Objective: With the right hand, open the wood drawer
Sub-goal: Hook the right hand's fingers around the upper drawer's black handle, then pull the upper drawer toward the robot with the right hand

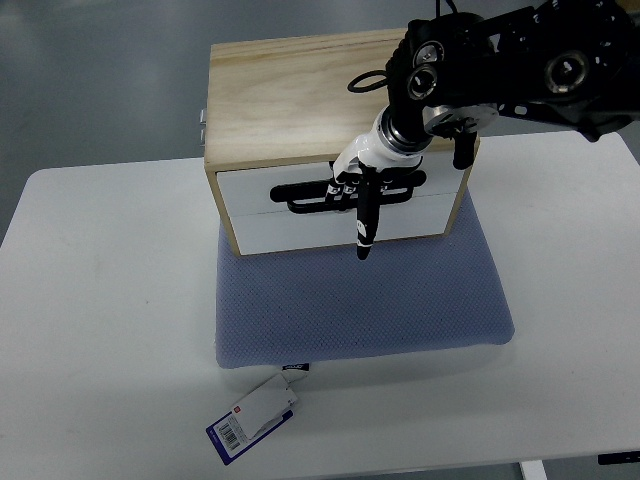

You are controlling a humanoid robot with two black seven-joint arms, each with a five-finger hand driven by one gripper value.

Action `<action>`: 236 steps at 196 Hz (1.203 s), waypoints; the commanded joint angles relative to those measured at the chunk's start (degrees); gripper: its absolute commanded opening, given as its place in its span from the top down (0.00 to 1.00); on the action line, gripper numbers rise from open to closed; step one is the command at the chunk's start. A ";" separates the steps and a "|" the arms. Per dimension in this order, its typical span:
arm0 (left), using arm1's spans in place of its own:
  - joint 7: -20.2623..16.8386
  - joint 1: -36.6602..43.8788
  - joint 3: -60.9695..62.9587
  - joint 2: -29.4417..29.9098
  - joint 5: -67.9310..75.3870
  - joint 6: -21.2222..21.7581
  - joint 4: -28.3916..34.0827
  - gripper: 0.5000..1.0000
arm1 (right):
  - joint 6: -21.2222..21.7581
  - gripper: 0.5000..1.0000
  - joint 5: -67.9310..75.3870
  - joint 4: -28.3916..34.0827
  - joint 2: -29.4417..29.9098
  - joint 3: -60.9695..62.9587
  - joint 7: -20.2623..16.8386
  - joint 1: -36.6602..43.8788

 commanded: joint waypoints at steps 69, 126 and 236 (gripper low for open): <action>0.01 0.00 -0.09 0.00 0.00 0.08 0.04 0.00 | 4.71 0.11 1.02 1.85 -0.30 1.23 0.57 0.85; 0.01 0.00 -0.18 0.00 0.00 0.08 0.13 0.00 | 8.76 0.11 1.64 3.52 -0.82 4.12 1.27 1.03; 0.01 0.00 -0.18 0.00 0.00 0.08 0.22 0.00 | 12.38 0.11 2.43 8.27 -3.46 5.27 2.68 1.91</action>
